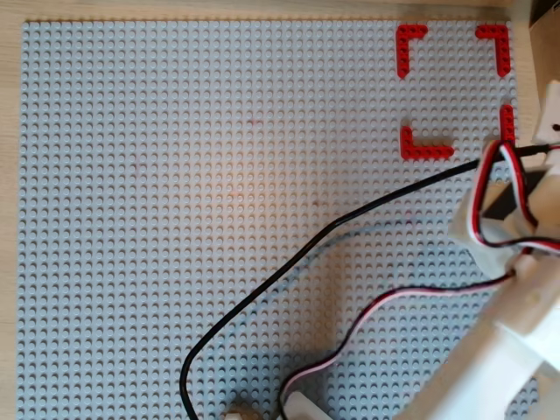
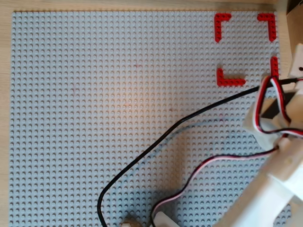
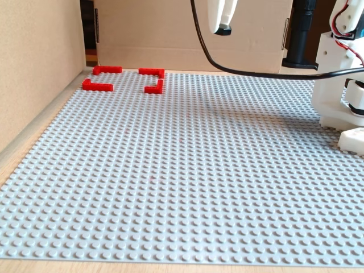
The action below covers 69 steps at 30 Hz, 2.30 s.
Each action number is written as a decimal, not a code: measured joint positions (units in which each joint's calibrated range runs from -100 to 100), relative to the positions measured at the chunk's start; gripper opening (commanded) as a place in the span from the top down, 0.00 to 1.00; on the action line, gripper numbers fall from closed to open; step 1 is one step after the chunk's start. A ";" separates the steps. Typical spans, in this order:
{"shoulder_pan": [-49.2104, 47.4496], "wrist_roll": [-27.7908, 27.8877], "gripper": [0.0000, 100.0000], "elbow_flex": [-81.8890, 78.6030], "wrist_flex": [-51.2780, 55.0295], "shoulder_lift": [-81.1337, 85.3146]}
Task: Grab the Lego and store it in red box
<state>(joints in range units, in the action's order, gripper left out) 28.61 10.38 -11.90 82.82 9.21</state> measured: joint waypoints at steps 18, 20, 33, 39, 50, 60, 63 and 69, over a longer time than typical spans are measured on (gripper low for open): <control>-8.72 -3.76 0.89 -9.12 -18.57 0.00; -8.80 -4.59 0.89 -12.61 -24.18 -0.08; -13.81 -6.30 0.89 -19.41 -43.61 -0.08; -14.69 -7.03 0.89 -18.43 -46.46 -5.49; -12.65 -7.23 0.89 -9.21 -46.63 -15.64; -11.92 -7.23 0.88 -5.46 -46.63 -15.64; -11.41 -7.23 0.88 -5.37 -46.63 -16.23; -7.42 -7.18 0.87 -0.98 -46.98 -22.23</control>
<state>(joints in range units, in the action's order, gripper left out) 21.19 3.20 -12.88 35.84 -13.02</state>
